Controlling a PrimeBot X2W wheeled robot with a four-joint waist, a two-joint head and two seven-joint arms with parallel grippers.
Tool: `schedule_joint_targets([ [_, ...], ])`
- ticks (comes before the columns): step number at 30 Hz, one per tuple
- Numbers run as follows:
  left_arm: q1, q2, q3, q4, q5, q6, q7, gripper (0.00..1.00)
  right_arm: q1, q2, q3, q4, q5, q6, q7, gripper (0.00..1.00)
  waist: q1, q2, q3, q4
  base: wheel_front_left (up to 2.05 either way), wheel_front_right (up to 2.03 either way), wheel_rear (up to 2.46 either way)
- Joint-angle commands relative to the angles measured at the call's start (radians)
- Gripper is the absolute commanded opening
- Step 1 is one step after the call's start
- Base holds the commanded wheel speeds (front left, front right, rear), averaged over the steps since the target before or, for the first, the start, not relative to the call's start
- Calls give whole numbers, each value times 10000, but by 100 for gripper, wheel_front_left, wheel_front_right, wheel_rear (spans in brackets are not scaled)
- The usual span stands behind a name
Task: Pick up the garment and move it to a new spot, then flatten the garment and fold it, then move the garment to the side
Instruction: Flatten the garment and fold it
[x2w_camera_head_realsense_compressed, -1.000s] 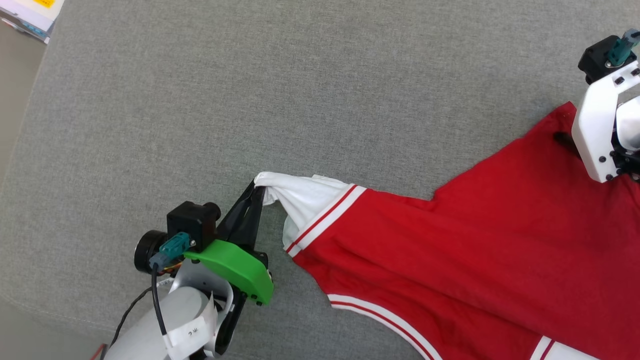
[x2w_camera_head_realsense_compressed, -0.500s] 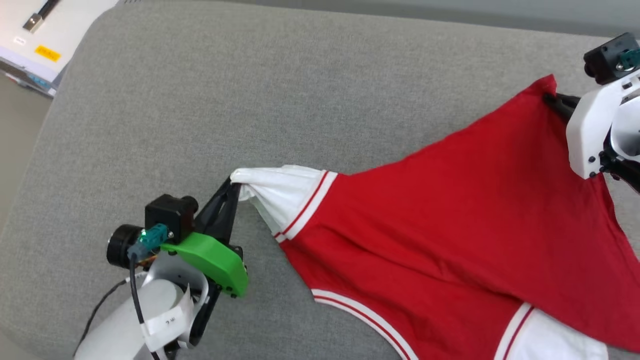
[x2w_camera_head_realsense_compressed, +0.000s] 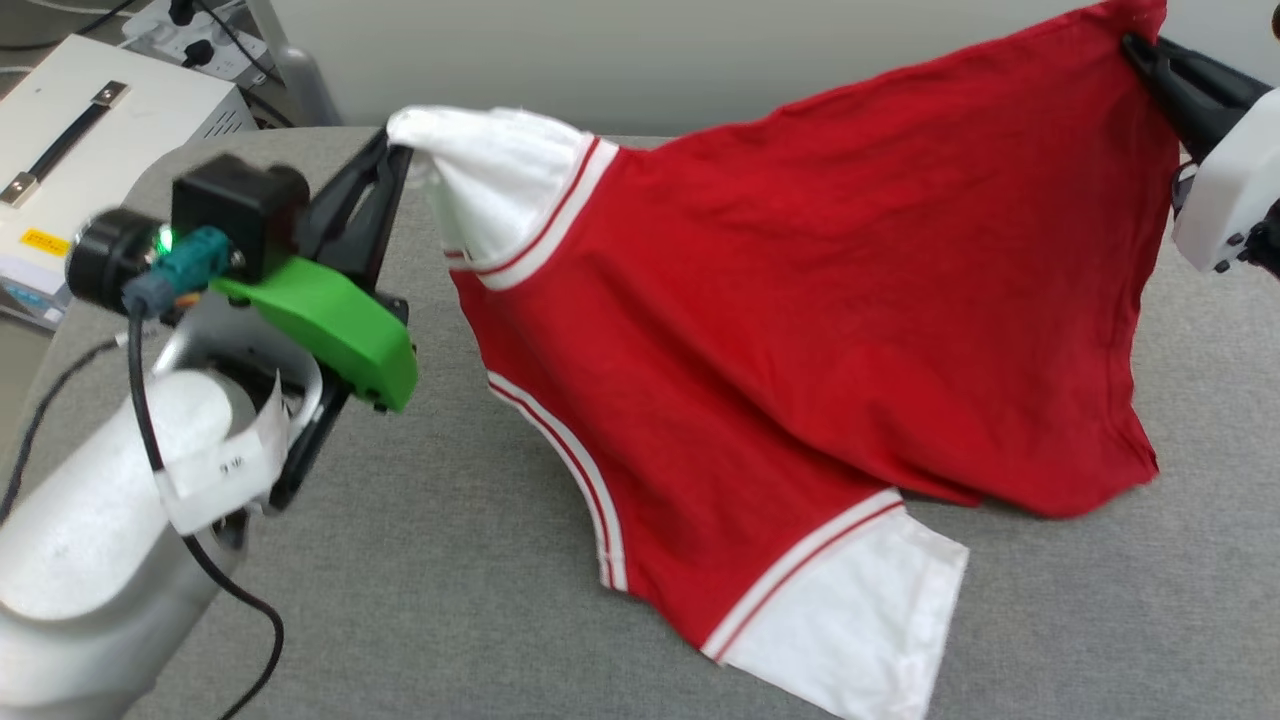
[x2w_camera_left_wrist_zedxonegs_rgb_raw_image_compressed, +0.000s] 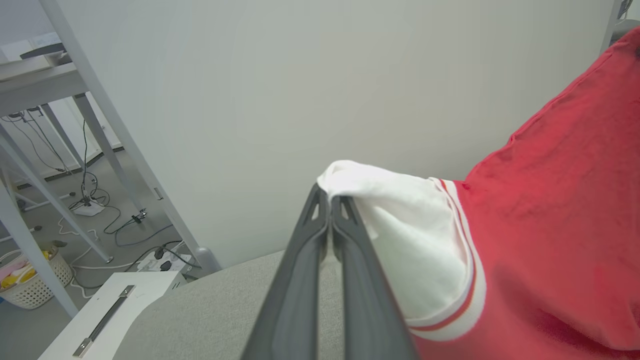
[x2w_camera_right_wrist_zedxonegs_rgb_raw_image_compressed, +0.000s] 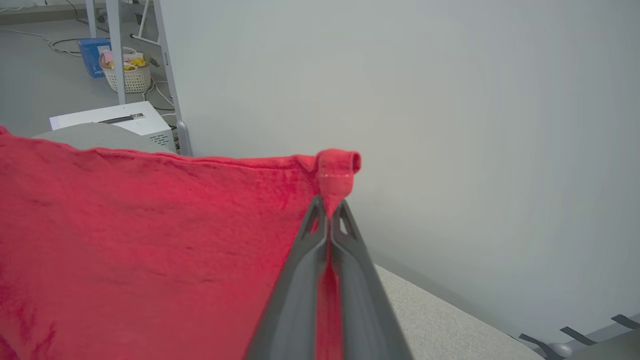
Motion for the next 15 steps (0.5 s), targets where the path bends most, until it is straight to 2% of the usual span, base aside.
schedule_joint_targets([
  [1,-519,54,79,-50,69,-118,129,0,-56,24,-191,-172,-179,-7,-22,0,0,-1,-55,-204,0,0,0],
  [7,-2750,-352,204,287,174,-698,739,0,-875,209,-1275,-704,-701,-7,514,0,0,-1,659,-302,0,0,0],
  [15,-6584,-1327,406,1761,533,-1425,1266,0,-3432,571,-2296,-570,-1488,-7,1302,0,0,-1,2270,-339,0,0,0],
])
